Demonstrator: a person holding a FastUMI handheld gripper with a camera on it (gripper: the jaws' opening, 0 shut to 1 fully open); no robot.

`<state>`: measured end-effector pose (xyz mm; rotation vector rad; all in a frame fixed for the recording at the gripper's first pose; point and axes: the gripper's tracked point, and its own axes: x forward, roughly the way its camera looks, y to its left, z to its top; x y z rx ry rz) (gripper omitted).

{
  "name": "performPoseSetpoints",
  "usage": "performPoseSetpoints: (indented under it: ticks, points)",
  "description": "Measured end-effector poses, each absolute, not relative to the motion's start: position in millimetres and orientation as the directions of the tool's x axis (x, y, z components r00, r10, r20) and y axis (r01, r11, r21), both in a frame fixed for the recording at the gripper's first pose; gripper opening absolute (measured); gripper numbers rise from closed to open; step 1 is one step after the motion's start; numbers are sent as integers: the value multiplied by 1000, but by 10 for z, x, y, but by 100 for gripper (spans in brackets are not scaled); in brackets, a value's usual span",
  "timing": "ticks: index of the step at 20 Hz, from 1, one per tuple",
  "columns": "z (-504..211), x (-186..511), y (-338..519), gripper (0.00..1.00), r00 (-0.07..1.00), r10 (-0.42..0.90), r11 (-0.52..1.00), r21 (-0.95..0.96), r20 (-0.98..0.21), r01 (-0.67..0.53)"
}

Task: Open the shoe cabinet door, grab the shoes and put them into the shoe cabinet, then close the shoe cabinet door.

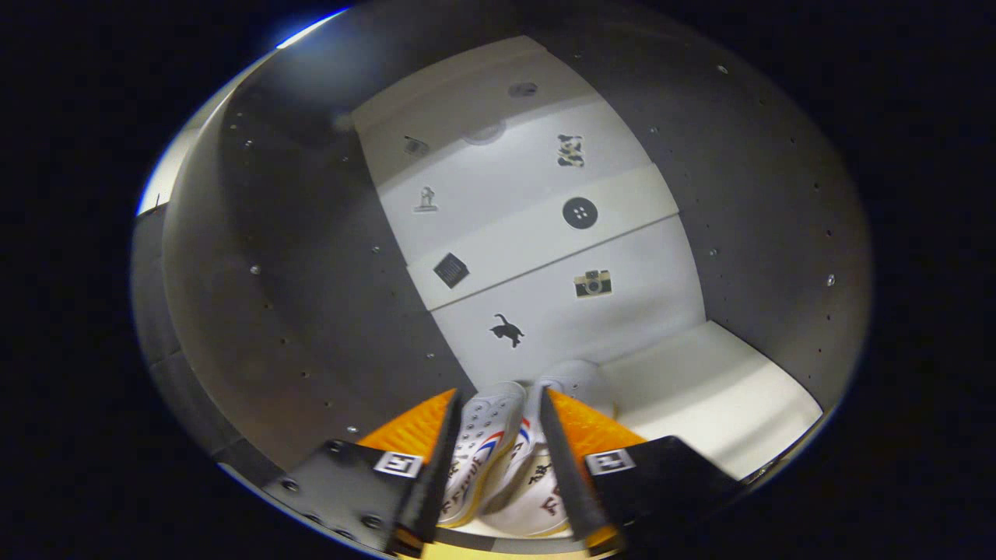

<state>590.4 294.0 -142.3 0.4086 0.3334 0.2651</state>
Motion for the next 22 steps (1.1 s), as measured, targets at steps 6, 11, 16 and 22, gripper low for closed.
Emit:
performPoseSetpoints:
  ticks: [6,11,16,22]
  points:
    - [-896,5153,3004,98,926,324,928,255,-195,-271]
    - [-369,4356,3055,97,928,355,930,143,-109,-339]
    - [-16,3527,3030,97,904,421,902,138,-71,-409]
    - [186,2776,2683,97,900,431,899,118,-61,-422]
